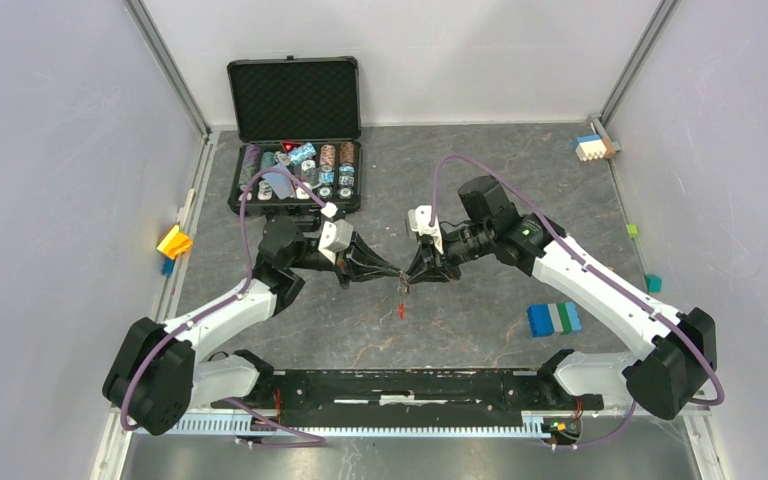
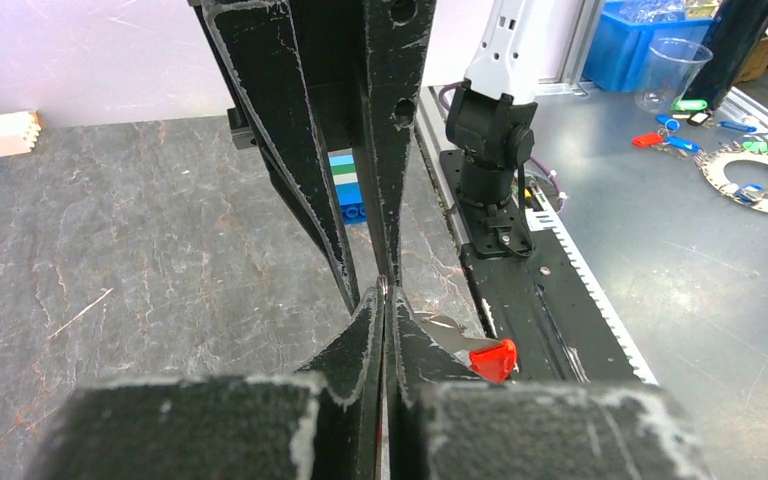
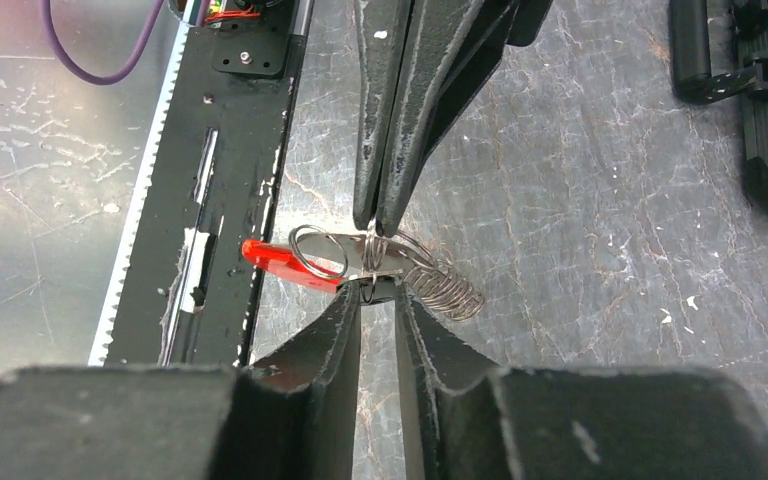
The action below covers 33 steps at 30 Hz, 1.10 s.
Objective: Put the keys on the keyring
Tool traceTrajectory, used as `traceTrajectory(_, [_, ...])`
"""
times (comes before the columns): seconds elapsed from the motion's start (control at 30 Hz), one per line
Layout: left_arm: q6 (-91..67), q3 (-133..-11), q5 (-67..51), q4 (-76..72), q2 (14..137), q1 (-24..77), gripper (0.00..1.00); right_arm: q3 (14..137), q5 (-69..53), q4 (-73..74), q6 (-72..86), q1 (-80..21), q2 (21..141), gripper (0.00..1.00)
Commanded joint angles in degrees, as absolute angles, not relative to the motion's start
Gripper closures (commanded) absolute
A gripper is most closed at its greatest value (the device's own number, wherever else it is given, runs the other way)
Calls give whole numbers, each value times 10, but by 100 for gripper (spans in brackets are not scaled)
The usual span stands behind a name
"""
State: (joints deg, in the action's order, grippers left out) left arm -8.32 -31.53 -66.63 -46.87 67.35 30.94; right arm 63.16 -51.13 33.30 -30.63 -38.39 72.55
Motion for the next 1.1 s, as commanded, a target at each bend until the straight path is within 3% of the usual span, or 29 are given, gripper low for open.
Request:
traceTrajectory(0.0, [-85,-316,-680,-489,664,308,98,656,-524,311,-295,-384,729,78])
traceTrajectory(0.2, [-83,-312,-684,-494,663,308,98,651,-524,308,-294,-384,727,94])
traceTrajectory(0.37, [-97,-308,-689,-522,666,308,98,642,-525,302,-289,-384,726,99])
traceTrajectory(1.07, [-156,-290,-693,-628,679,314,98,644,-559,277,-273,-394,744,100])
